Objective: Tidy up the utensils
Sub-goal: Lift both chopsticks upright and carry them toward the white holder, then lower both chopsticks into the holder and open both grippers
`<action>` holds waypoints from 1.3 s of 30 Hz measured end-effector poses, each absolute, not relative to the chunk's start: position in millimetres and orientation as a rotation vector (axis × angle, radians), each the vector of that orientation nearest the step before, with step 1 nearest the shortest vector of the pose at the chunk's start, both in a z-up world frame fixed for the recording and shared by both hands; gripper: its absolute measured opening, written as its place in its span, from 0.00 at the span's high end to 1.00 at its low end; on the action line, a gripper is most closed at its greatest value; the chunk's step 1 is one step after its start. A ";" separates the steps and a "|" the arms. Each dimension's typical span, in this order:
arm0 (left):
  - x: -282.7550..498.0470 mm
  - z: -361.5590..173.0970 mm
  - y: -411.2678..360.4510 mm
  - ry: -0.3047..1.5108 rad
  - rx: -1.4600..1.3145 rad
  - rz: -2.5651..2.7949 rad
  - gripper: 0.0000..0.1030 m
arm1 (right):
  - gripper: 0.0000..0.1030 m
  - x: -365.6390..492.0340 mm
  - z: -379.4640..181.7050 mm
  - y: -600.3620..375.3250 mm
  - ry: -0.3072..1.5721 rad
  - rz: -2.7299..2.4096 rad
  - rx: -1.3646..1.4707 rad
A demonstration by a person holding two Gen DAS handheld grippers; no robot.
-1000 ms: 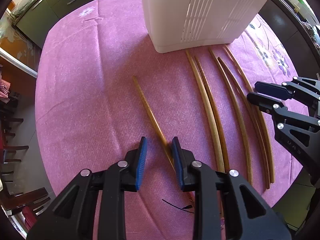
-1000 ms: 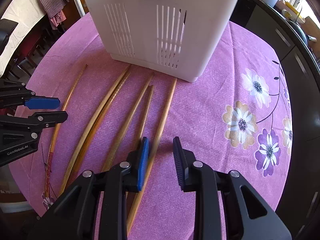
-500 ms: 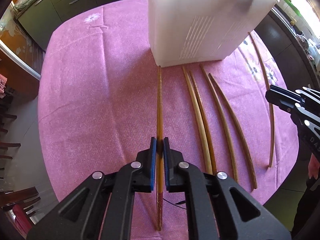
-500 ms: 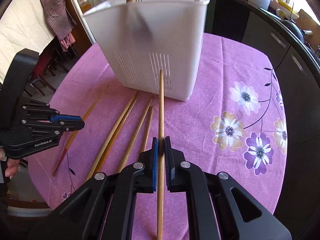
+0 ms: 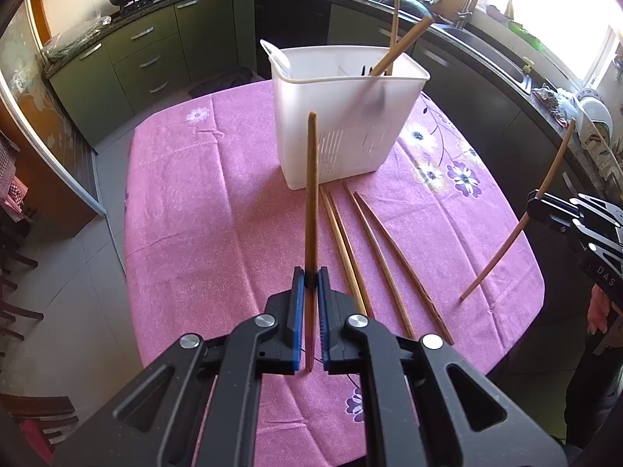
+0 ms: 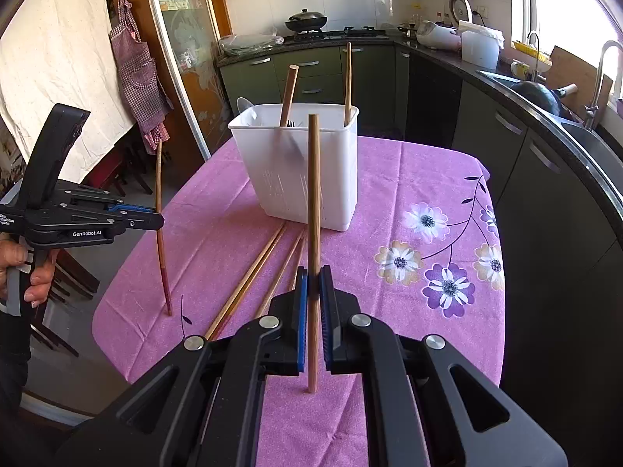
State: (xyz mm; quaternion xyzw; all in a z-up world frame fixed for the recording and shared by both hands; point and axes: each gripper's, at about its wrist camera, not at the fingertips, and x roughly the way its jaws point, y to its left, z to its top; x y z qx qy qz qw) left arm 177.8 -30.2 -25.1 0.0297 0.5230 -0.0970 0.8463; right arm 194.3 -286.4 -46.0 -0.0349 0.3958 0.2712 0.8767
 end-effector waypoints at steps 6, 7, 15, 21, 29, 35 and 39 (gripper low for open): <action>160.2 -19.4 -44.1 1.081 0.106 -0.217 0.93 | 0.93 175.8 -42.6 -293.9 0.812 0.576 -0.070; 159.3 -18.8 -45.2 1.080 0.108 -0.219 0.93 | 0.93 174.5 -41.9 -294.1 0.810 0.578 -0.069; 160.1 -10.8 -47.3 1.066 0.101 -0.224 0.93 | 0.93 176.3 -33.1 -294.5 0.788 0.593 -0.057; 169.6 10.0 -50.8 1.038 0.098 -0.239 0.93 | 0.93 188.3 -13.6 -293.0 0.761 0.606 -0.037; 197.2 72.7 -53.4 0.956 0.079 -0.257 0.93 | 0.93 214.0 45.6 -290.1 0.659 0.619 -0.016; 223.3 128.1 -57.6 0.858 0.072 -0.248 0.93 | 0.93 245.7 98.5 -291.4 0.566 0.621 0.037; 245.0 153.6 -62.5 0.765 0.083 -0.211 0.93 | 0.93 274.2 123.5 -287.5 0.506 0.605 0.066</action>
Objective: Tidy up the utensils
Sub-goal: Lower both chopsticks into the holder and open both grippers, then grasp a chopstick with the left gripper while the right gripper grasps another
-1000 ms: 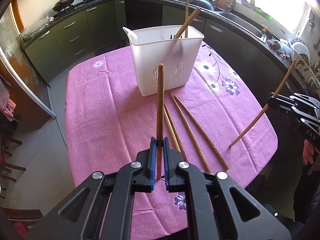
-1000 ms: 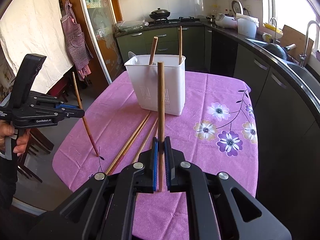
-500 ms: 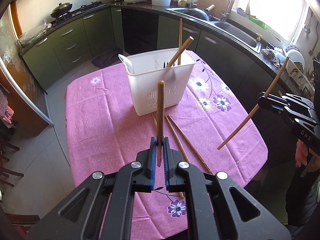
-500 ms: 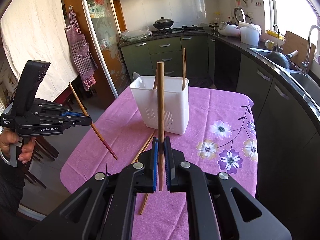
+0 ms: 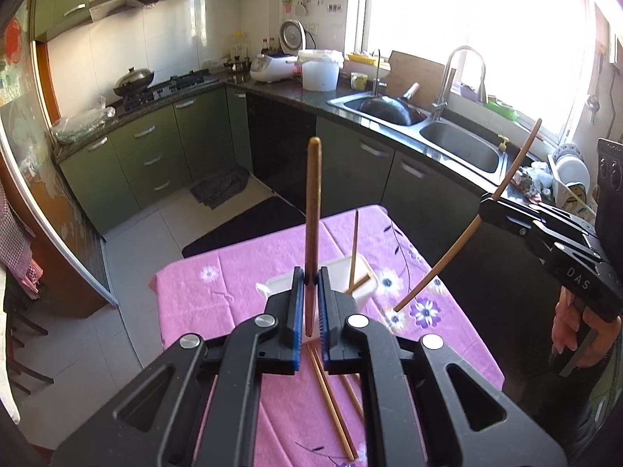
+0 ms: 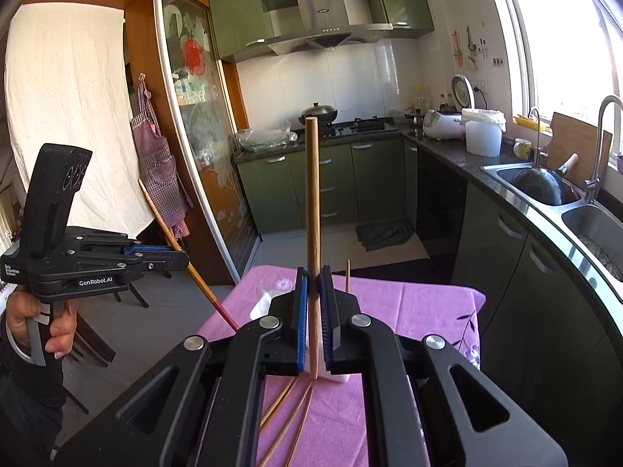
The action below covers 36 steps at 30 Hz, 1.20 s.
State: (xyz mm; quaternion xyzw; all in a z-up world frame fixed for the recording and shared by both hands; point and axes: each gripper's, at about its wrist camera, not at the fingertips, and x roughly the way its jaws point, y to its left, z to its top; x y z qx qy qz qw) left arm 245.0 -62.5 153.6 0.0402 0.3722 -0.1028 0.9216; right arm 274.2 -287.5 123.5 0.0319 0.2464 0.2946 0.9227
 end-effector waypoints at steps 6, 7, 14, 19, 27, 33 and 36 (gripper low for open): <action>294.9 122.2 -69.7 0.810 0.073 -0.192 0.93 | 0.93 330.9 107.4 -262.9 0.547 0.567 0.070; 301.4 111.2 -70.5 0.838 0.070 -0.196 0.93 | 0.93 337.7 97.7 -256.6 0.571 0.571 0.063; 320.3 51.3 -64.2 0.991 0.058 -0.194 0.93 | 0.93 367.7 38.4 -236.9 0.701 0.578 0.032; 310.0 59.0 -62.7 0.988 0.064 -0.201 0.92 | 0.87 358.3 45.6 -239.1 0.686 0.591 0.028; 261.2 97.6 -57.8 0.906 0.057 -0.222 0.79 | 0.80 299.1 78.6 -260.7 0.604 0.609 0.020; 227.5 24.6 -65.0 1.091 0.072 -0.257 0.74 | 0.73 259.7 28.3 -274.5 0.723 0.589 -0.048; 224.8 -36.1 -70.3 1.225 0.059 -0.272 0.74 | 0.73 252.9 -21.3 -278.4 0.833 0.579 -0.069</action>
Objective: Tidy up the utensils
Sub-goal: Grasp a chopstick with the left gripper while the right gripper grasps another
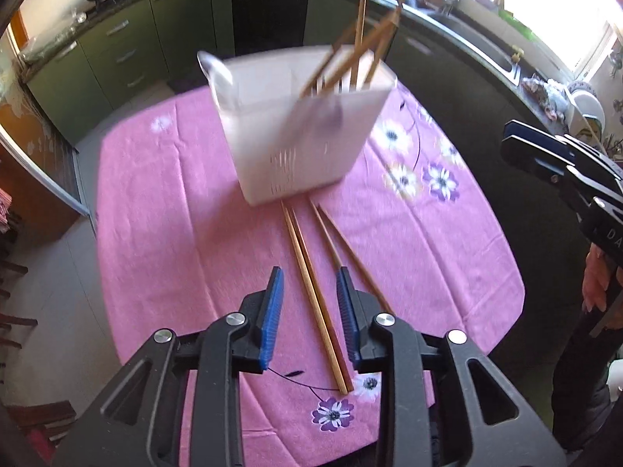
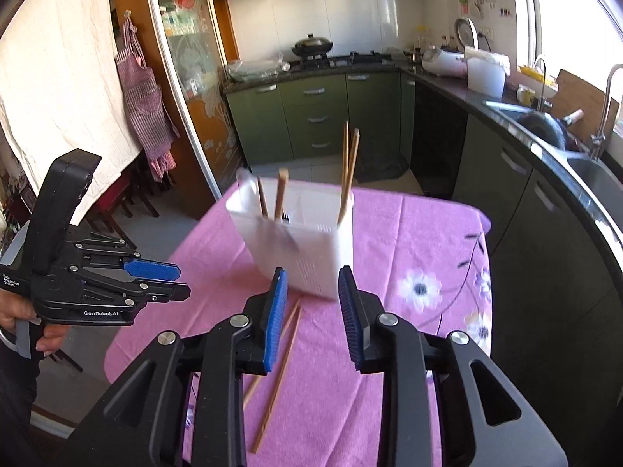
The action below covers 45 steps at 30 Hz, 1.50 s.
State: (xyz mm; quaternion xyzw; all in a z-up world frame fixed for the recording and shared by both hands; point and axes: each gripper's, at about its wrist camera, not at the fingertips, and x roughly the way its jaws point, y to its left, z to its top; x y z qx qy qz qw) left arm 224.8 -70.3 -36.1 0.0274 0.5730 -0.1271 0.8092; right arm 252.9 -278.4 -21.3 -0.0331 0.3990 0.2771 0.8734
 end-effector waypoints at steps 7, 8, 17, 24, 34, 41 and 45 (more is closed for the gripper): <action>244.4 -118.3 -77.5 1.377 0.007 -0.256 0.74 | 0.73 253.3 -108.5 -281.0 1.024 0.559 -0.087; 247.5 -122.1 -78.3 1.381 0.012 -0.247 0.74 | 0.72 253.1 -113.4 -282.3 1.034 0.558 -0.083; 270.7 -143.1 -75.9 1.420 0.038 -0.185 0.78 | 0.67 263.3 -121.9 -286.9 1.054 0.562 -0.055; 275.1 -147.8 -89.6 1.436 0.090 -0.173 0.78 | 0.67 266.8 -127.0 -287.1 1.078 0.558 -0.059; 269.2 -146.5 -77.7 1.421 0.050 -0.165 0.93 | 0.66 266.4 -133.9 -272.7 1.100 0.567 -0.091; 249.4 -119.2 -45.7 1.324 0.004 -0.160 0.93 | 0.66 269.9 -142.7 -239.0 1.134 0.599 -0.127; 229.8 -93.9 -27.5 1.248 -0.019 -0.156 0.93 | 0.67 273.7 -146.7 -218.5 1.150 0.618 -0.147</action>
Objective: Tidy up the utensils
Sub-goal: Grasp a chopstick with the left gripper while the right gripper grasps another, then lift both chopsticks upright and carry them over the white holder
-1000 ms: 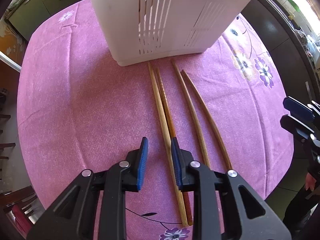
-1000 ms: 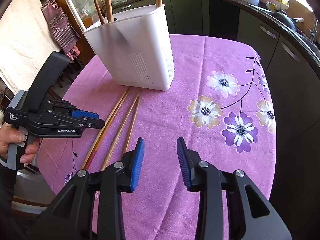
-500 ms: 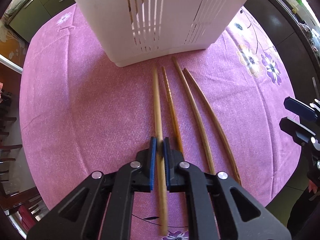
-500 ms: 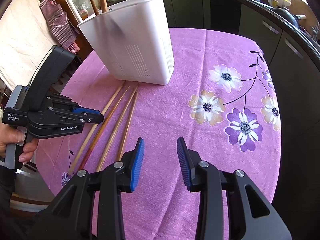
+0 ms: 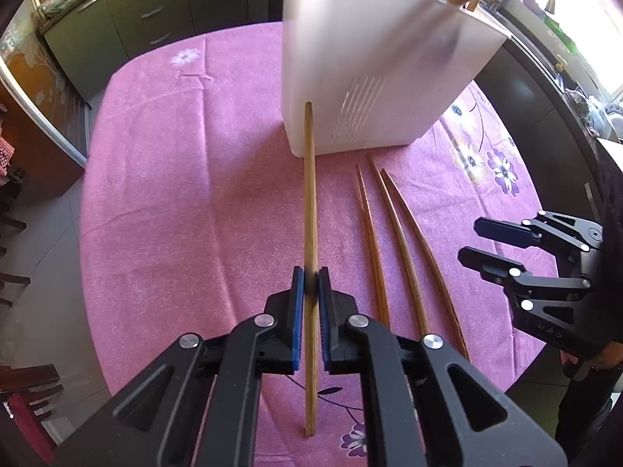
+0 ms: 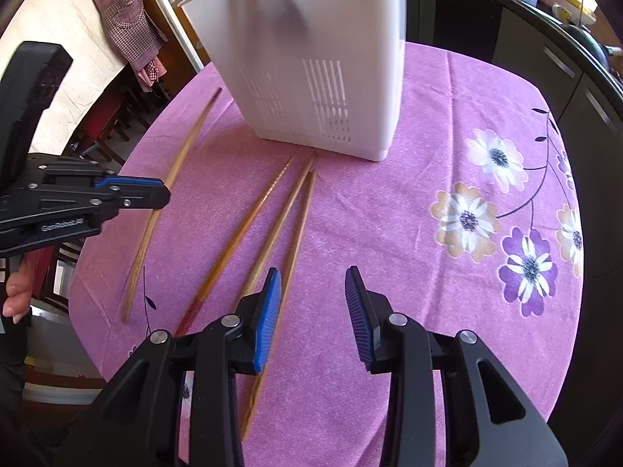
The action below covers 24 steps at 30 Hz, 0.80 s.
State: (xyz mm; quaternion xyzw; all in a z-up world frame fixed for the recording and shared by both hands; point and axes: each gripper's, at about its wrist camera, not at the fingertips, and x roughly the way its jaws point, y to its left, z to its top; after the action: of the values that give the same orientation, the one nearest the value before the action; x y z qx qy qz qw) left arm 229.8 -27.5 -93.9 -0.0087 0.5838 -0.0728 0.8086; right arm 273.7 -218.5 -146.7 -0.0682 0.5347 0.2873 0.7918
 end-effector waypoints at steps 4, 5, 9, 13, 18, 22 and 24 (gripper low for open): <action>215.4 -71.6 -9.2 1.181 -0.033 -0.144 0.93 | 0.74 280.3 -153.1 -200.9 1.179 0.614 -0.177; 210.2 -68.5 -6.7 1.169 -0.039 -0.145 0.93 | 0.74 282.1 -154.9 -197.7 1.187 0.610 -0.184; 195.4 -57.6 1.4 1.121 -0.041 -0.148 0.93 | 0.77 286.0 -161.7 -186.3 1.214 0.588 -0.212; 186.1 -52.9 0.6 1.090 -0.034 -0.159 0.93 | 0.78 290.9 -169.6 -176.4 1.244 0.566 -0.244; 181.8 -51.4 -2.3 1.073 -0.027 -0.174 0.93 | 0.91 296.3 -175.2 -163.3 1.242 0.545 -0.281; 180.2 -52.1 -3.3 1.072 -0.026 -0.179 0.93 | 0.93 294.5 -177.9 -161.2 1.236 0.556 -0.282; 179.8 -51.5 -3.3 1.072 -0.027 -0.180 0.93 | 0.93 291.0 -177.0 -164.9 1.224 0.558 -0.264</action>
State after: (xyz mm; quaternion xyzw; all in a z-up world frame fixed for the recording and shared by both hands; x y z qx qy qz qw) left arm 179.8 -3.3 -51.5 -0.0129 0.5101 -0.0854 0.8558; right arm 291.0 -164.9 -177.0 -0.1220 0.5653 0.2575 0.7741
